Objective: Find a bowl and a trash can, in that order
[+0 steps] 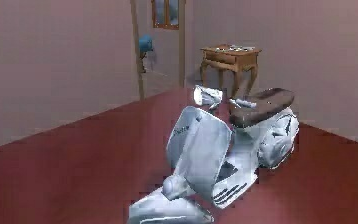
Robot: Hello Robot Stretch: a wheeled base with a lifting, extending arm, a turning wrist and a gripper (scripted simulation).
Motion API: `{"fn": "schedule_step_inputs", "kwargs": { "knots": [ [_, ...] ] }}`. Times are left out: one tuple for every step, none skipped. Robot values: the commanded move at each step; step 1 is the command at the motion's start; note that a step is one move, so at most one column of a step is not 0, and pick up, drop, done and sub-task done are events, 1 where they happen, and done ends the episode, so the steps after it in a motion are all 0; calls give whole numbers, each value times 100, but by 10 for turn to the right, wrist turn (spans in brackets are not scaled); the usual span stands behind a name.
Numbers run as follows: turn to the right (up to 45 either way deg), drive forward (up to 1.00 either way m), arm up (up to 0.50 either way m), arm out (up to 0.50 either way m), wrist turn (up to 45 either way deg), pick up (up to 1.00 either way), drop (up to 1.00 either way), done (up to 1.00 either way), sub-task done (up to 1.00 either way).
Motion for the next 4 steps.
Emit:
{"fn": "schedule_step_inputs", "kwargs": {
  "knots": [
    [-330,0,0,0,0,0,0,0,0],
    [0,30,0,0,0,0,0,0,0],
    [-330,0,0,0,0,0,0,0,0],
    [-30,0,0,0,0,0,0,0,0]
  ]
}}
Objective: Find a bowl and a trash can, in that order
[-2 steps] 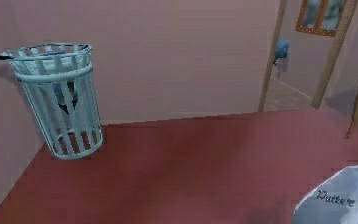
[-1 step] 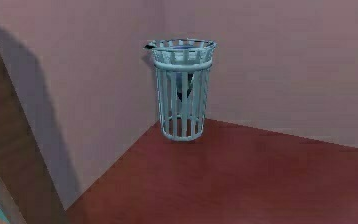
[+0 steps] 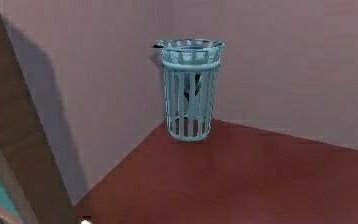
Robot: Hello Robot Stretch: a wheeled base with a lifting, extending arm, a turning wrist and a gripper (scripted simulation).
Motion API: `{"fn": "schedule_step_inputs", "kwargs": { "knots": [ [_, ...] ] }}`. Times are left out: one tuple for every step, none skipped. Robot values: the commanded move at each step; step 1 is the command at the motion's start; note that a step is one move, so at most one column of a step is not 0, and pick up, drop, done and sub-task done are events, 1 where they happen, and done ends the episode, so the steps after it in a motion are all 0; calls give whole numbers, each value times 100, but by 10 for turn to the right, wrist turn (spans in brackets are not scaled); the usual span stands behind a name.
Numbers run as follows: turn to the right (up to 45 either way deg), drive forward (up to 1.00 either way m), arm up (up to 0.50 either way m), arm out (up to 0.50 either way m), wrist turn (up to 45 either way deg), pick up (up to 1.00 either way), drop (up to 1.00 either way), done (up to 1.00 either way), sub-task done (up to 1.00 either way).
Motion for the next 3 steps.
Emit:
{"fn": "schedule_step_inputs", "kwargs": {
  "knots": [
    [240,0,0,0,0,0,0,0,0],
    [0,30,0,0,0,0,0,0,0],
    [-450,0,0,0,0,0,0,0,0]
  ]
}}
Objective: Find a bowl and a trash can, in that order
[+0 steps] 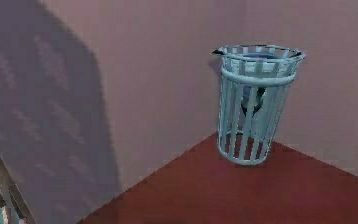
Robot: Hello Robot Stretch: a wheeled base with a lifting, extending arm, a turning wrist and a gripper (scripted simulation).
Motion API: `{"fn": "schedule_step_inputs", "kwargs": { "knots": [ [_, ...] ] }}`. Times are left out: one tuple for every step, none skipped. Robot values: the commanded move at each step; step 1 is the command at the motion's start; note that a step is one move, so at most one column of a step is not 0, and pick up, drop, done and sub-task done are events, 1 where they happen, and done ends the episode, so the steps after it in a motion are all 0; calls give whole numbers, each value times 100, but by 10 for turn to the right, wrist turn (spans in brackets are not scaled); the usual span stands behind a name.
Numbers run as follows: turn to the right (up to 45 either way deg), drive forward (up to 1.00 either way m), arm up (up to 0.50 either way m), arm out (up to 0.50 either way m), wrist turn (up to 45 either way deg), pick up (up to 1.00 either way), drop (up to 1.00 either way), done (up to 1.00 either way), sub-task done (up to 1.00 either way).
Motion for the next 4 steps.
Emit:
{"fn": "schedule_step_inputs", "kwargs": {
  "knots": [
    [-120,0,0,0,0,0,0,0,0],
    [0,10,0,0,0,0,0,0,0],
    [450,0,0,0,0,0,0,0,0],
    [0,30,0,0,0,0,0,0,0]
  ]
}}
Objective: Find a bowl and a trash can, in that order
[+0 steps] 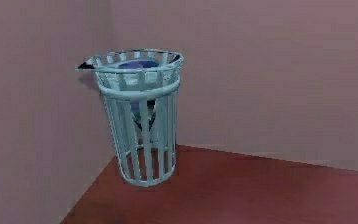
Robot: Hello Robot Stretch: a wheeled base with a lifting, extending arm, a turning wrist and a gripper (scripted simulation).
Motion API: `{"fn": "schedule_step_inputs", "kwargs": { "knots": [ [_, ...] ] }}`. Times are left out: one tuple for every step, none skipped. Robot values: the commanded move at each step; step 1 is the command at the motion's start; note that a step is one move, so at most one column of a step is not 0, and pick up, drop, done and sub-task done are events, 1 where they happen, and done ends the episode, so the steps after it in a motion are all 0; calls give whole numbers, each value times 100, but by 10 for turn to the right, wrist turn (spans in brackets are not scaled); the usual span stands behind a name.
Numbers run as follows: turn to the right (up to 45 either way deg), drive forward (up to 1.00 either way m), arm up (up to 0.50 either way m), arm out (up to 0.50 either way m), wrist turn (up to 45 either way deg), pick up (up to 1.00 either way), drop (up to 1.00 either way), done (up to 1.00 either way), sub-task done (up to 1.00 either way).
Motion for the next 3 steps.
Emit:
{"fn": "schedule_step_inputs", "kwargs": {
  "knots": [
    [450,0,0,0,0,0,0,0,0],
    [0,50,0,0,0,0,0,0,0],
    [300,0,0,0,0,0,0,0,0]
  ]
}}
